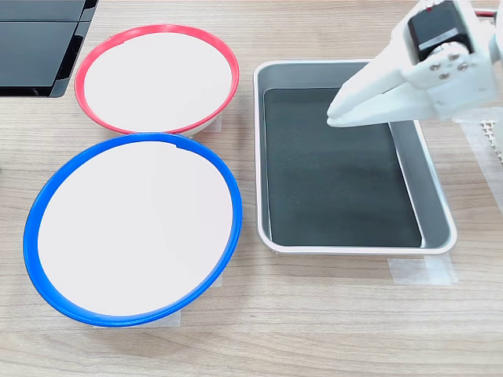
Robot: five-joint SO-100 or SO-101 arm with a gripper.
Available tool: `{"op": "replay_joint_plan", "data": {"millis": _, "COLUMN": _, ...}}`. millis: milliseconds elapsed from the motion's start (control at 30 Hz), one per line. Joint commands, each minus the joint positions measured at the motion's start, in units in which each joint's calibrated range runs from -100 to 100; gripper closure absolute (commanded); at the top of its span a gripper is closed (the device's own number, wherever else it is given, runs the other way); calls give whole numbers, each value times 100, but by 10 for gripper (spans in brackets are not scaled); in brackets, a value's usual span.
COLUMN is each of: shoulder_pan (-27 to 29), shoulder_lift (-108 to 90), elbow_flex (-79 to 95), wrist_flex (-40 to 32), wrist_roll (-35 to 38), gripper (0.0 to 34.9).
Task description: Lift the stacked dish and set it down on the table.
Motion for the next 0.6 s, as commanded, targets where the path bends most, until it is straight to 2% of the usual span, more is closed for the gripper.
{"op": "replay_joint_plan", "data": {"millis": 0, "shoulder_pan": 63, "shoulder_lift": -8, "elbow_flex": 0, "wrist_flex": 150, "wrist_roll": -147, "gripper": 348}}
{"op": "replay_joint_plan", "data": {"millis": 567, "shoulder_pan": 35, "shoulder_lift": -8, "elbow_flex": 0, "wrist_flex": 158, "wrist_roll": -264, "gripper": 346}}
